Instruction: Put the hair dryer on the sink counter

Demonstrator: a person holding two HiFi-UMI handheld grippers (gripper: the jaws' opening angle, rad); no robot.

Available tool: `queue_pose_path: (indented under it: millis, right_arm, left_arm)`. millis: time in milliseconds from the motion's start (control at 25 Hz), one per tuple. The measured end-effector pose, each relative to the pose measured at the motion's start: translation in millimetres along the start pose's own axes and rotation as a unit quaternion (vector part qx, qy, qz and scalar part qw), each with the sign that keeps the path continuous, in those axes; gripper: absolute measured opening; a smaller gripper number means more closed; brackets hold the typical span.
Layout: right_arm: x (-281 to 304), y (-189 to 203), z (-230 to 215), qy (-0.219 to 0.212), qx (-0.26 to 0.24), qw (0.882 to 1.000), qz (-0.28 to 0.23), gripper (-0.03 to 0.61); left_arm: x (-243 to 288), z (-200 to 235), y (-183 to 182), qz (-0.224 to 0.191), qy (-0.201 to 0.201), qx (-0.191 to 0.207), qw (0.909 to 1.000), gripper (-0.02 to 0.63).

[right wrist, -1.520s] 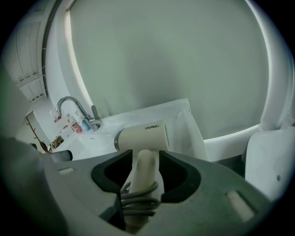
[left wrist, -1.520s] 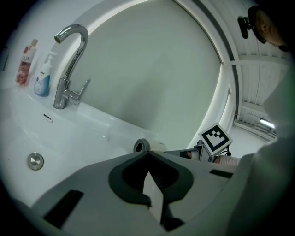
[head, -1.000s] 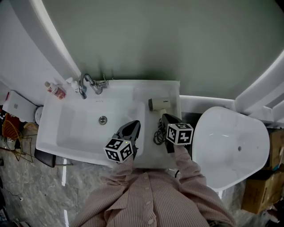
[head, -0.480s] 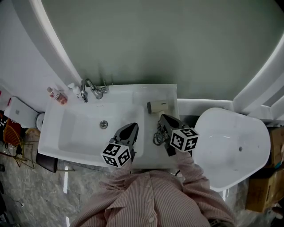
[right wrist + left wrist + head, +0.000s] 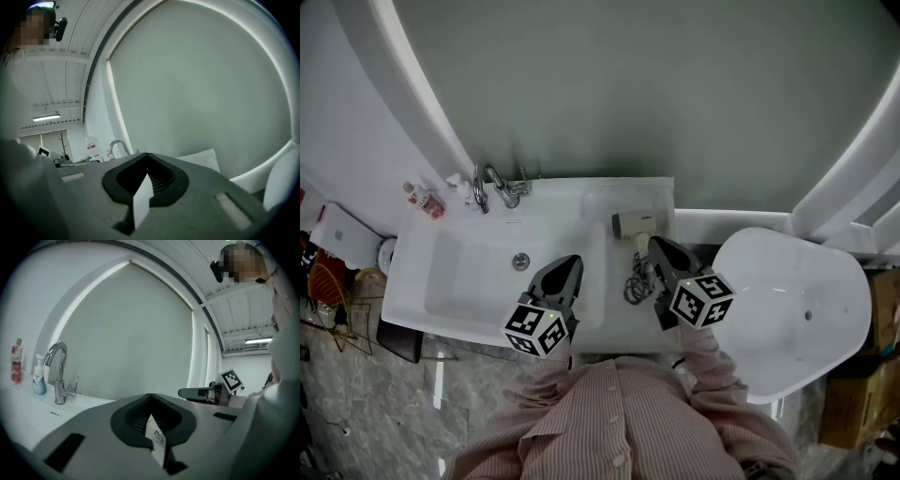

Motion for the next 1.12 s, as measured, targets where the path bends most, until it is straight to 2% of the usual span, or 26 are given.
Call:
queue_pose_path:
  millis: [120, 280, 560, 1120]
  right_arm:
    - [-6.6, -3.4, 1.8, 0.003, -0.001, 1.0, -0.008, 0.006]
    - [-15.0, -9.8, 7.4, 0.009, -0.029, 0.999, -0.013, 0.006]
    - [-26.7, -16.1, 15.2, 0.015, -0.048, 0.998, -0.023, 0.005]
    - [-37.3, -14.8, 9.0, 0.031, -0.052, 0.998, -0.033, 0.005]
  left_arm:
    - [-6.3, -0.6, -7.0, -0.008, -0.006, 0.009, 0.9999, -0.003]
    - [-12.4, -0.8, -15.5, -0.019, -0.016, 0.019, 0.9995, -0.003]
    - [-22.6, -0.6, -22.1, -0.03, -0.03, 0.022, 0.9988, -0.003]
    - [-27.5, 1.5, -20.0, -0.031, -0.042, 0.018, 0.9985, -0.003]
Point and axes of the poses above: the fingertips, and each gripper's own axes: x forward along the fingers, z to its left, y out of its underside, the point moved 9 cm from there along -x, backward along the fingers, and after that the axes turned 4 degrees about x, right-handed, at the moved point
